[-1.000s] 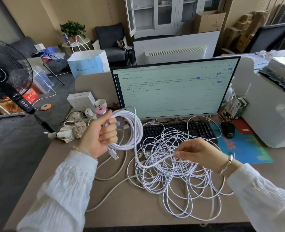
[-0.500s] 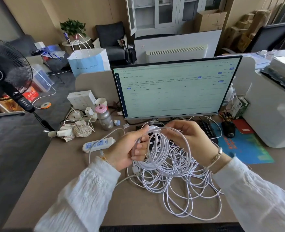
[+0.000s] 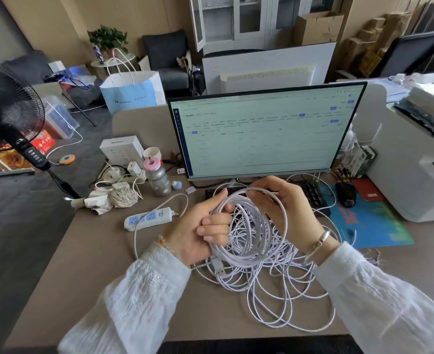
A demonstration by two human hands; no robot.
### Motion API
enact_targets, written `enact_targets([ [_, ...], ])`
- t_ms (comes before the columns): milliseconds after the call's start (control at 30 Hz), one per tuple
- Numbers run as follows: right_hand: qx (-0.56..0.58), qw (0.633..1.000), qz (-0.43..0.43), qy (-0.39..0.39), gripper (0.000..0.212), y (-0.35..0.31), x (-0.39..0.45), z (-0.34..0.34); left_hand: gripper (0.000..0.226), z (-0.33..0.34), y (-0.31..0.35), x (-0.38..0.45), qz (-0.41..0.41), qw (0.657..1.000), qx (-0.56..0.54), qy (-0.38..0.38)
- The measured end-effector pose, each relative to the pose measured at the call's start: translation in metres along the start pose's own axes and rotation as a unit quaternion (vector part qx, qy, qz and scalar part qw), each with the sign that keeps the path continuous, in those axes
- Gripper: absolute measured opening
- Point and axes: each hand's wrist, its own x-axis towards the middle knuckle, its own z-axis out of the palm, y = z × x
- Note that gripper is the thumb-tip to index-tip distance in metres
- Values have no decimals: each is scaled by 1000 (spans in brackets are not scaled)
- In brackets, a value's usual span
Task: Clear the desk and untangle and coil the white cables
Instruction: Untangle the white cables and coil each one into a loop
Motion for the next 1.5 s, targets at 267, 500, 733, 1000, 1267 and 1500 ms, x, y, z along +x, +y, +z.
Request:
enact_targets([
  [267,117,982,146,-28,33,9,-7,-12,30,-5,1,-2,0,1000,-21,-1],
  [500,29,987,132,-92,41,15,-9,5,39,-5,-1,0,-70,986,-72,-132],
  [733,182,948,186,-183,31,15,-4,-6,54,-3,-8,-5,-27,990,138,-33],
  [1000,317,888,224,-246,15,24,0,-12,42,-12,1,-6,-32,994,42,-94],
  [1267,158,916,301,-213,33,63,-26,-8,45,-29,54,-20,133,989,-32,-56],
  [1500,88,921,350,-149,12,85,-46,-1,47,-34,78,-27,291,952,-8,92],
])
